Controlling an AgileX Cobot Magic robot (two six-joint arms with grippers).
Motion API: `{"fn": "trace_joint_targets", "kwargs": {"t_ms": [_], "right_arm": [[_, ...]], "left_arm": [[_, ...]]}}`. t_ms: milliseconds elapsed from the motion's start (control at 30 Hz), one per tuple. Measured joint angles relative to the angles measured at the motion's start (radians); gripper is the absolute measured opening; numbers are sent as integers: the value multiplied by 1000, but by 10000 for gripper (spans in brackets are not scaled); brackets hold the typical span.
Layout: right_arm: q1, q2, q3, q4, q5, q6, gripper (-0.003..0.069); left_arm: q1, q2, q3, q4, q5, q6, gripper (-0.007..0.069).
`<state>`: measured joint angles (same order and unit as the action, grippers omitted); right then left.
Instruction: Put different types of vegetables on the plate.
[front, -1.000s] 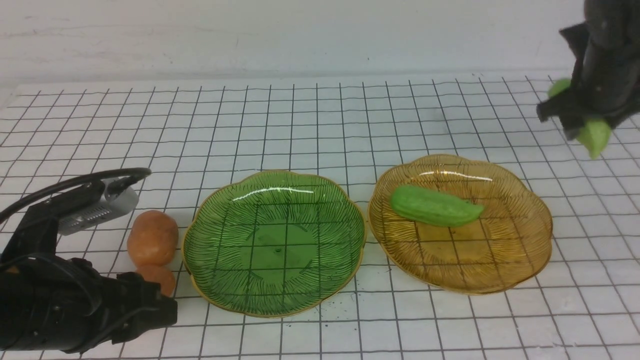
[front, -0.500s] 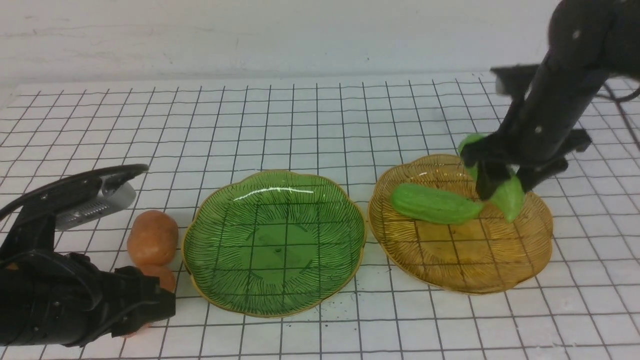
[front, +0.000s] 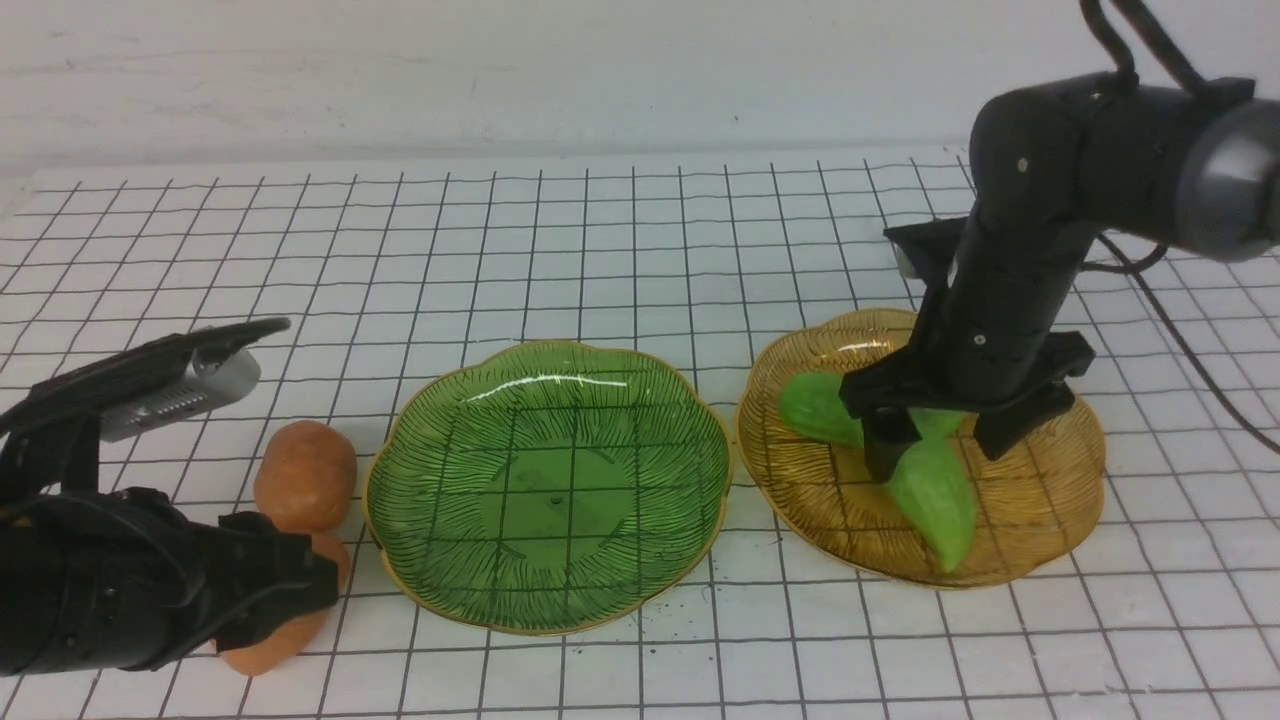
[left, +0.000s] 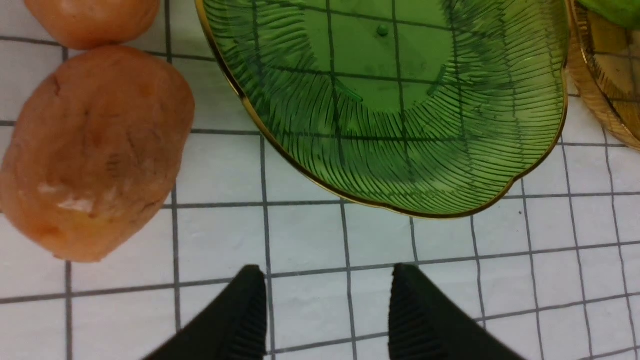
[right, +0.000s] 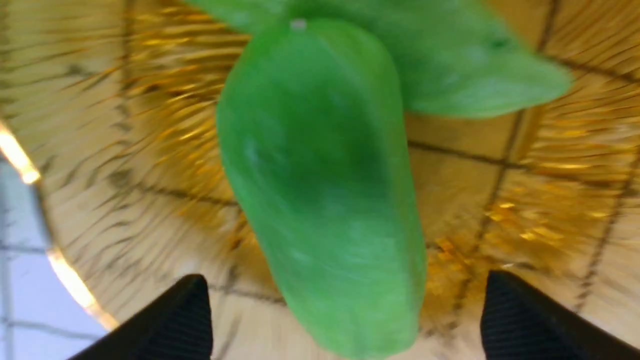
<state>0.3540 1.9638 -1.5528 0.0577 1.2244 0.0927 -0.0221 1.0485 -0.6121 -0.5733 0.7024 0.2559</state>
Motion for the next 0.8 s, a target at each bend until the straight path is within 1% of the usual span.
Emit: {"fn": "trace_joint_targets", "kwargs": {"t_ms": [233,333,433,467,500,600,733,800], "right_arm": [[20,-140,67,31,0,0,685],[21,-239,104,33,1,0,666],[21,-363,150,37,7,0,626],[21,-369,153,37,7,0,626],[21,-418,174,38,12,0,601],[21,-477,209,40,13,0,569],[21,-505,242,38,19,0,544],[21,-505,255,37,19,-6,540]], "left_arm": [[0,0,0,98,-44,-15,311],[0,0,0,122,-59,-52,311],[0,12,0,164,-81,-83,332],[0,14,0,166,-83,-87,337],[0,33,0,183,-91,-104,358],[0,81,-1,194,-120,-130,418],[0,183,-1,217,-212,-138,513],[0,222,-2,239,-267,-132,547]]}}
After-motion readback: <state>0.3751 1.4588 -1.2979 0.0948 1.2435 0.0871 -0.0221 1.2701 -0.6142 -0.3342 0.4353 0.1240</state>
